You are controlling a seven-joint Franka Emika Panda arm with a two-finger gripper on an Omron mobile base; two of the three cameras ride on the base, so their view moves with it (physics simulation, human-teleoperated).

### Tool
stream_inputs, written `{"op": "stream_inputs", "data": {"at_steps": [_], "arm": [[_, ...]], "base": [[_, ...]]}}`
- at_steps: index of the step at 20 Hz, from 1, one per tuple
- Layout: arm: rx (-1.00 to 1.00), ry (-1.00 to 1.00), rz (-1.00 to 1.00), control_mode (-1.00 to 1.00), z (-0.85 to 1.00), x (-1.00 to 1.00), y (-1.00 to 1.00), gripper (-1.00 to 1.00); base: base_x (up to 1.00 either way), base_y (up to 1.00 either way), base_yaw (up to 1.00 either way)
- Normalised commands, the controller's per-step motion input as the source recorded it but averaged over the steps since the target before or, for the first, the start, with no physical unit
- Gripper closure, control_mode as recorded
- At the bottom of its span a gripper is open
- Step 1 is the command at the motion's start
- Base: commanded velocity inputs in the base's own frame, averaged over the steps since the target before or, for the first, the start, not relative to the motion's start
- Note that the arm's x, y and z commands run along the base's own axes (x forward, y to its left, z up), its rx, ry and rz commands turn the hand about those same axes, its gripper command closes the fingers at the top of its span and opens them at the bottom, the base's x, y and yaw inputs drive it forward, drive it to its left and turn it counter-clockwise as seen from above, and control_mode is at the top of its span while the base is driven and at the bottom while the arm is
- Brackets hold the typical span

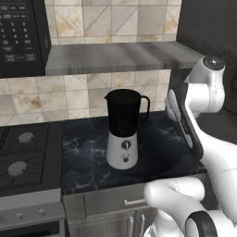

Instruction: Open the blender lid, put the pear in the blender, close the lid, and start the blender.

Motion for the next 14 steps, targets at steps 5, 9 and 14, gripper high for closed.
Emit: {"op": "stream_inputs", "data": {"at_steps": [5, 9, 14], "arm": [[0.06, 0.00, 0.00, -1.00, 0.79, -0.22, 0.14, 1.00], [0.05, 0.00, 0.00, -1.00, 0.26, -0.13, 0.38, 1.00], [0.00, -0.01, 0.00, -1.00, 0.09, -0.16, 0.49, 1.00]], "base": [[0.00, 0.00, 0.00], [0.00, 0.00, 0.00], [0.00, 0.00, 0.00]]}}
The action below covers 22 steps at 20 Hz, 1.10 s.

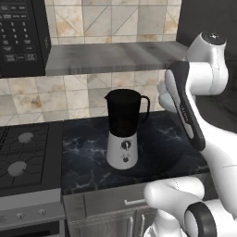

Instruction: Open the blender lid, put the pear in the blender, close the lid, and start the blender.

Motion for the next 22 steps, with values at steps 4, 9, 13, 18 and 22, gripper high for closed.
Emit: {"op": "stream_inputs", "data": {"at_steps": [4, 9, 13, 18, 22], "arm": [[0.00, -0.02, 0.00, -1.00, 0.30, -0.23, 0.47, 1.00], [0.00, -0.04, 0.00, -1.00, 0.53, -0.24, 0.38, 1.00], [0.00, -0.05, 0.00, -1.00, 0.61, -0.22, 0.34, 1.00], [0.01, 0.00, 0.00, -1.00, 0.16, -0.02, 0.44, 1.00], [0.05, 0.00, 0.01, -1.00, 0.00, 0.11, 0.39, 1.00]], "base": [[0.00, 0.00, 0.00], [0.00, 0.00, 0.00], [0.00, 0.00, 0.00], [0.00, 0.00, 0.00], [0.00, 0.00, 0.00]]}}
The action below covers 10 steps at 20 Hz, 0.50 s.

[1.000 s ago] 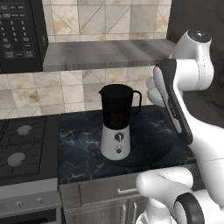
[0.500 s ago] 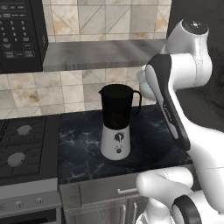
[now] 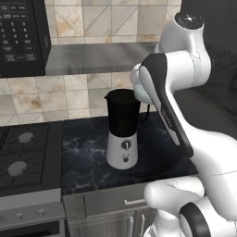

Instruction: Open the blender lid, put the pear in the blender, close the lid, and start the blender.

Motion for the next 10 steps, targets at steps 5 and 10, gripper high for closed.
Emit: {"op": "stream_inputs", "data": {"at_steps": [5, 10], "arm": [[0.07, 0.00, 0.03, -1.00, 0.00, 0.18, 0.36, 1.00], [0.07, 0.00, 0.04, -1.00, -0.02, 0.18, 0.26, 1.00]], "base": [[0.00, 0.00, 0.00], [0.00, 0.00, 0.00]]}}
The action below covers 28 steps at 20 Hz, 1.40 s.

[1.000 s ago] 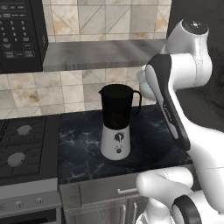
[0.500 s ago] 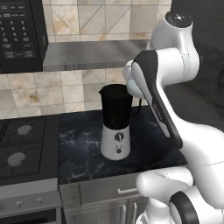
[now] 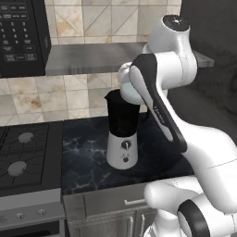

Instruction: Open the blender lid, put the pear in the blender, close the lid, and start the blender.

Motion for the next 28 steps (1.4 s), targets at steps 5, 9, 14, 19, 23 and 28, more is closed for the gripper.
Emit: {"op": "stream_inputs", "data": {"at_steps": [5, 9, 14, 19, 23, 28], "arm": [[0.04, 0.00, 0.05, -1.00, -0.02, 0.28, 0.15, 1.00], [0.00, 0.00, 0.04, -1.00, -0.07, 0.15, 0.00, 1.00], [0.00, 0.00, 0.05, -1.00, -0.13, 0.16, 0.00, 1.00], [0.00, 0.00, 0.04, -1.00, 0.00, 0.25, 0.00, 1.00], [0.00, 0.00, 0.01, -1.00, 0.00, 0.17, 0.00, 1.00], [0.00, 0.00, 0.00, -1.00, 0.00, 0.20, 0.00, 1.00]], "base": [[0.00, 0.00, 0.00], [0.00, 0.00, 0.00], [0.00, 0.00, 0.00], [0.00, 0.00, 0.00], [0.00, 0.00, 0.00], [0.00, 0.00, 0.00]]}}
